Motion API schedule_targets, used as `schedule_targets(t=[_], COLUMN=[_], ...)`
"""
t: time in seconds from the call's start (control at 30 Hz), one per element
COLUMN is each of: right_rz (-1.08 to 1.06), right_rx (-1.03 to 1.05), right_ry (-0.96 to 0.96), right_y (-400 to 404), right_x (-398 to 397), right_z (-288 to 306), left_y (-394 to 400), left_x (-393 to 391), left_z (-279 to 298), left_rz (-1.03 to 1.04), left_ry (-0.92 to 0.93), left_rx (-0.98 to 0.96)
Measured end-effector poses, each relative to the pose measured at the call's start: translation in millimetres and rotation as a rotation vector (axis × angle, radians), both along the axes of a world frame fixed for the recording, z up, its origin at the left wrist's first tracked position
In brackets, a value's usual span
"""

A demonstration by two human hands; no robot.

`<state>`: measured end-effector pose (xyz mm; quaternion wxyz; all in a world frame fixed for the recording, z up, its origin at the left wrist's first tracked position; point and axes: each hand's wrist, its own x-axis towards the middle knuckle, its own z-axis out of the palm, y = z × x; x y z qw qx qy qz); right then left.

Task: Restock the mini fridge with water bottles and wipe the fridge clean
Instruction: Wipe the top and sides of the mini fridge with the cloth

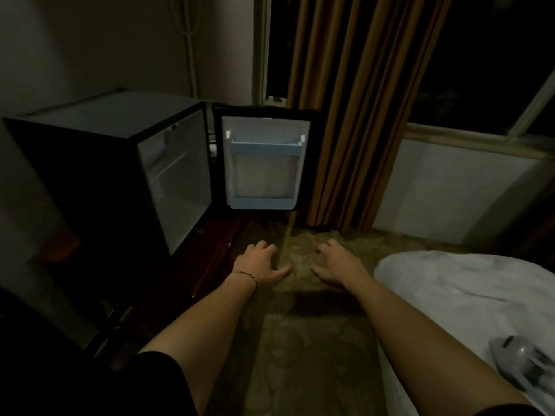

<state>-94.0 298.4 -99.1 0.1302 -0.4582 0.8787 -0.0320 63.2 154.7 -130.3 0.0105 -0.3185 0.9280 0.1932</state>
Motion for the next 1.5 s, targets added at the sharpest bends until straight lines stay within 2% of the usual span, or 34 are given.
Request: schedule_targets(t=[0.2,0.43,0.7,0.83,0.9,1.03,1.3,1.5], right_rz=[-0.018,0.02,0.06,0.091,0.11,0.205,0.479,0.741], right_rx=[0.01,0.036,0.043,0.041,0.033,0.016,-0.018,-0.012], right_ry=[0.006,0.026,0.032,0.028,0.028,0.049,-0.023,0.0], right_y=[-42.7,-106.7,-192.9,-249.9,-281.9,-351.8,-470.1,-548.3], right_x=[-165.8,-350.0,-508.2,-584.9,-617.9,-661.7,-678.4,-674.0], right_z=[-12.4,1.7,2.4,-3.6,-3.1,1.2,-14.3,-5.3], left_y=[-53.4,-108.1,-175.6,-227.2,-257.6,-306.4,-363.0,-380.9], left_x=[-159.6,-336.0,-497.8,-571.9,-603.1,-637.1,-650.0,-623.0], left_z=[-14.4,-7.4,-20.0,-30.5,-31.3,-28.8,-35.3,-31.1], left_rz=[0.013,0.048,0.079,0.151,0.175,0.263,0.493,0.819], left_ry=[-0.007,0.041,0.034,0.035,0.068,0.034,-0.104,-0.166], left_rx=[0.008,0.042,0.037,0.113,0.053,0.038,0.014,-0.086])
